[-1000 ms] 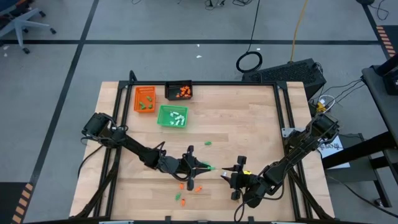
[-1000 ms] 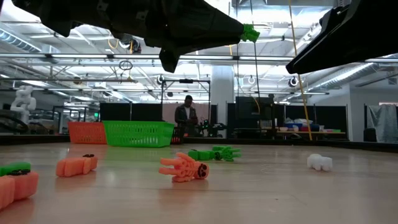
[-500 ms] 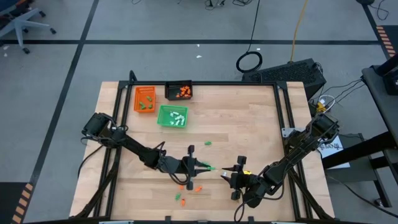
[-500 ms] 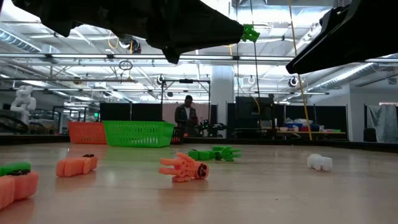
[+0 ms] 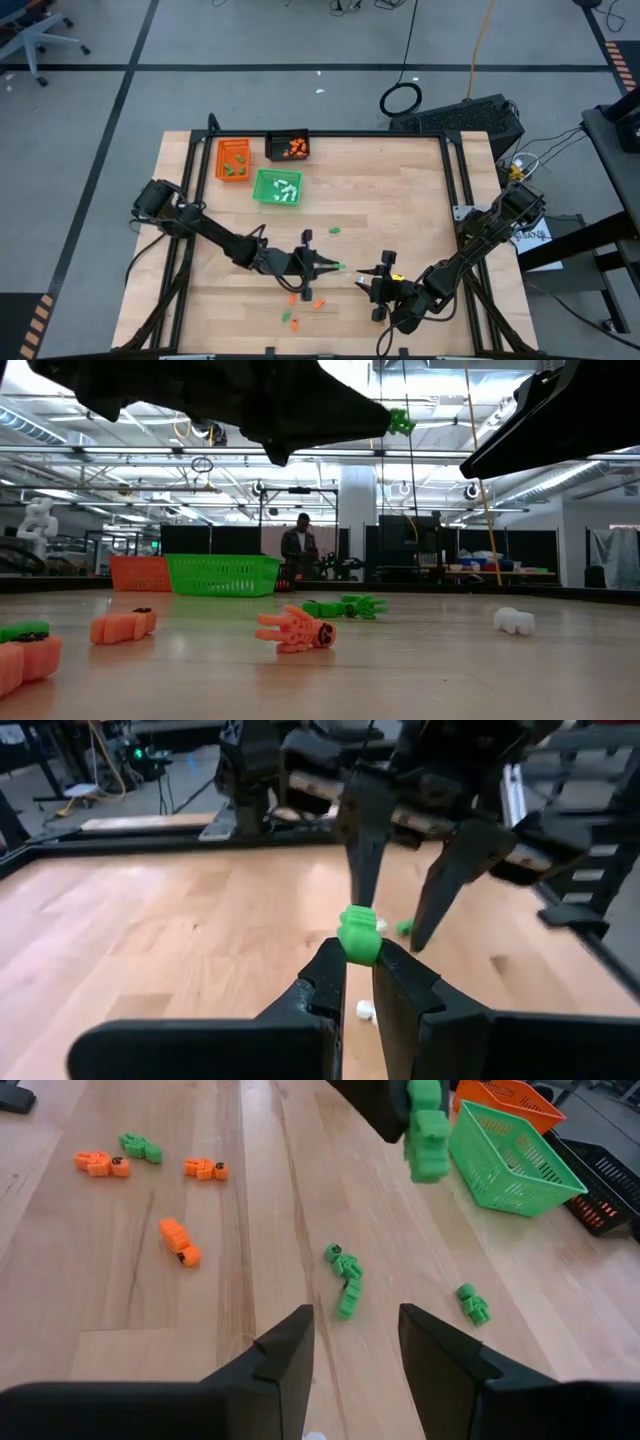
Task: Sort Halloween decoration
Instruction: Put the green skeleton toy into the orange bin
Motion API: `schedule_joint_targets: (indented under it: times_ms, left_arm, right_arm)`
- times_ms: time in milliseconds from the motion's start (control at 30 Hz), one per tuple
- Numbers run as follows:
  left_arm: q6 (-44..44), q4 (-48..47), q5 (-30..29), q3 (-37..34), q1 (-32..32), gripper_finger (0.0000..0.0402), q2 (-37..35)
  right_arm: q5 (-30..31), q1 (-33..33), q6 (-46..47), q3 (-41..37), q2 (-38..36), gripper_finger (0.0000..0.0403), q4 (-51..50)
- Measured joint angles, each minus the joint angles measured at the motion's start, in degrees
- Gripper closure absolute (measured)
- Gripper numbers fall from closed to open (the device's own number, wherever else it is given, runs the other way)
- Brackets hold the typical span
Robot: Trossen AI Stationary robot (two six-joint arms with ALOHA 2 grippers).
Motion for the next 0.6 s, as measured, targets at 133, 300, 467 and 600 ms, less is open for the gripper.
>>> schedule_joint_targets:
  times_ms: [133,300,467,600]
  left_arm:
    - [-0.12,-9.10,-0.84,-0.03,1.40,0.0370,-5.07]
    - [-0.32,-28.46,-5.57,-0.03,4.05,0.0370,-15.43]
    - [-4.59,-50.11,-7.00,-0.03,8.90,0.0370,-25.82]
    - [-8.91,-67.41,-9.45,-0.03,14.23,0.0370,-32.52]
  right_arm:
    - [0.00,0.00,0.00,0.00,-0.02,0.0271,0.00]
    - [-0.02,0.00,0.00,0.00,-0.04,0.0271,-0.02]
    - [-0.02,0.00,0.64,0.00,-0.04,0.0271,0.00]
    - [-0.04,0.00,2.48,0.02,-0.04,0.0271,-0.02]
